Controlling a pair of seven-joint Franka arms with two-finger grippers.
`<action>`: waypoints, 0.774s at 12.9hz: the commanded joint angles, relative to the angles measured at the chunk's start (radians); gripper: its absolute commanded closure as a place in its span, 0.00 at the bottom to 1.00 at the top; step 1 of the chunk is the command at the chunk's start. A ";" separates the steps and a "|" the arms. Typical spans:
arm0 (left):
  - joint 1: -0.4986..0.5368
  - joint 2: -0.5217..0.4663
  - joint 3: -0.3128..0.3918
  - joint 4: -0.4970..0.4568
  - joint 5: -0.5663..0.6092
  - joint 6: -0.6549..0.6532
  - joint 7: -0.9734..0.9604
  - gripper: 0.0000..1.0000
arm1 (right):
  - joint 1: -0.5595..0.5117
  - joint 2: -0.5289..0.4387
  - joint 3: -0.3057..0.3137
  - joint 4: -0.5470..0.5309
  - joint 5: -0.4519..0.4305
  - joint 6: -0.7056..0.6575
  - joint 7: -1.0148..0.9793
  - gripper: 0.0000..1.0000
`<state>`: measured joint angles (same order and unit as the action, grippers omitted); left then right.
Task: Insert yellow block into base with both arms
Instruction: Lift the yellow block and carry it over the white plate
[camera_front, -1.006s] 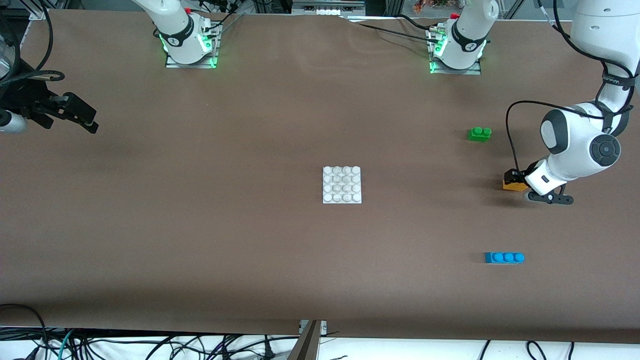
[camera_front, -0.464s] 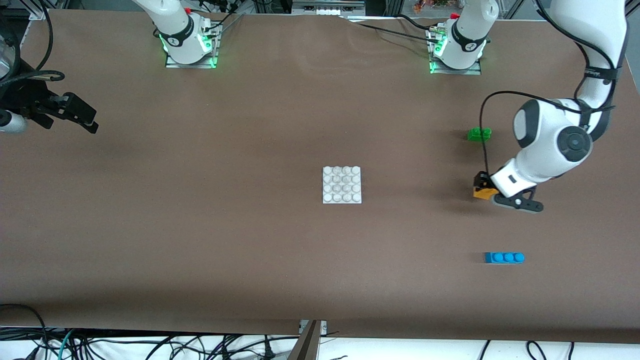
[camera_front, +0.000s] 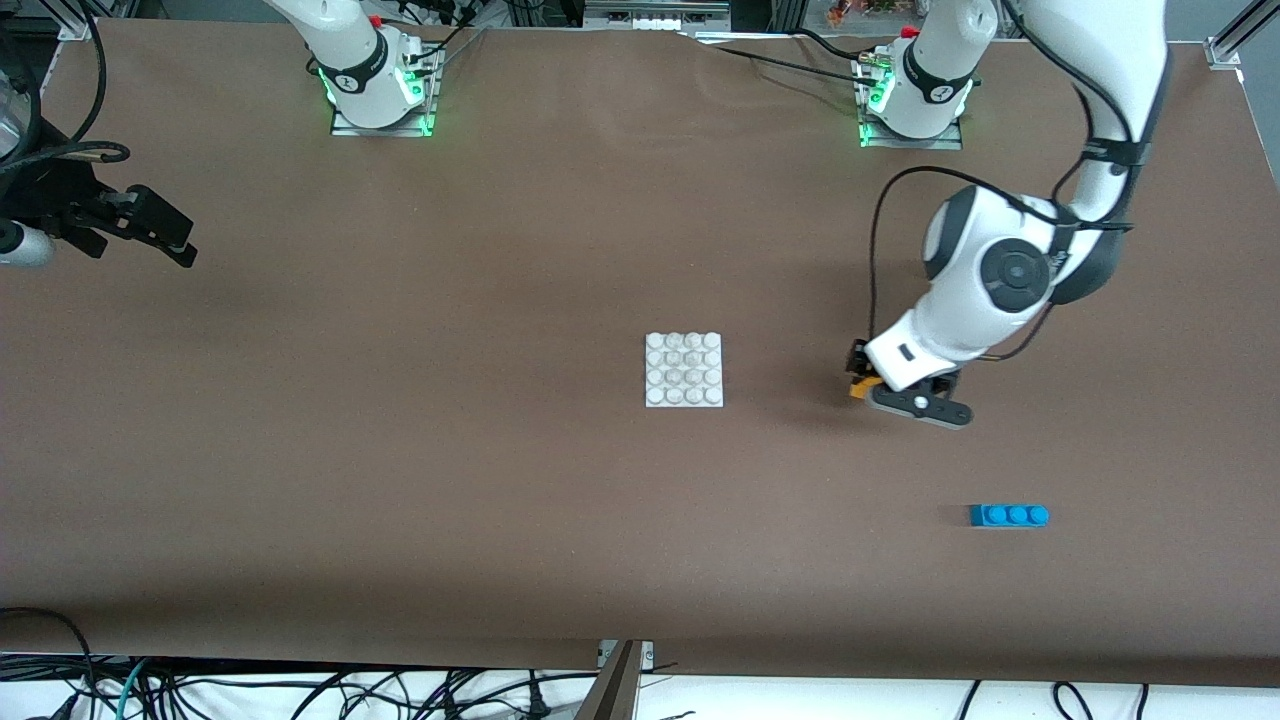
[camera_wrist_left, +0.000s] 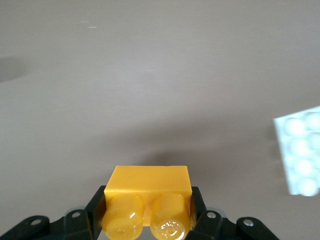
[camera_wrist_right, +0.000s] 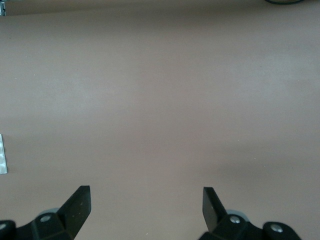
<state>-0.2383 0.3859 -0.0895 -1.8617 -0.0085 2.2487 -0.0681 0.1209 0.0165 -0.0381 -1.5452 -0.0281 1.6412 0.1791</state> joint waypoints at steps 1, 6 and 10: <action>-0.091 0.091 0.013 0.155 -0.010 -0.089 -0.085 0.51 | -0.003 0.003 0.001 0.016 0.010 -0.011 -0.013 0.01; -0.243 0.229 0.014 0.292 -0.008 -0.093 -0.267 0.50 | -0.003 0.002 0.003 0.016 0.008 -0.012 -0.016 0.01; -0.291 0.312 0.016 0.381 -0.013 -0.093 -0.329 0.50 | -0.001 0.003 0.003 0.013 0.010 -0.014 -0.001 0.01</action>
<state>-0.5098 0.6515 -0.0909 -1.5586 -0.0085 2.1857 -0.3744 0.1210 0.0174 -0.0363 -1.5451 -0.0281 1.6399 0.1785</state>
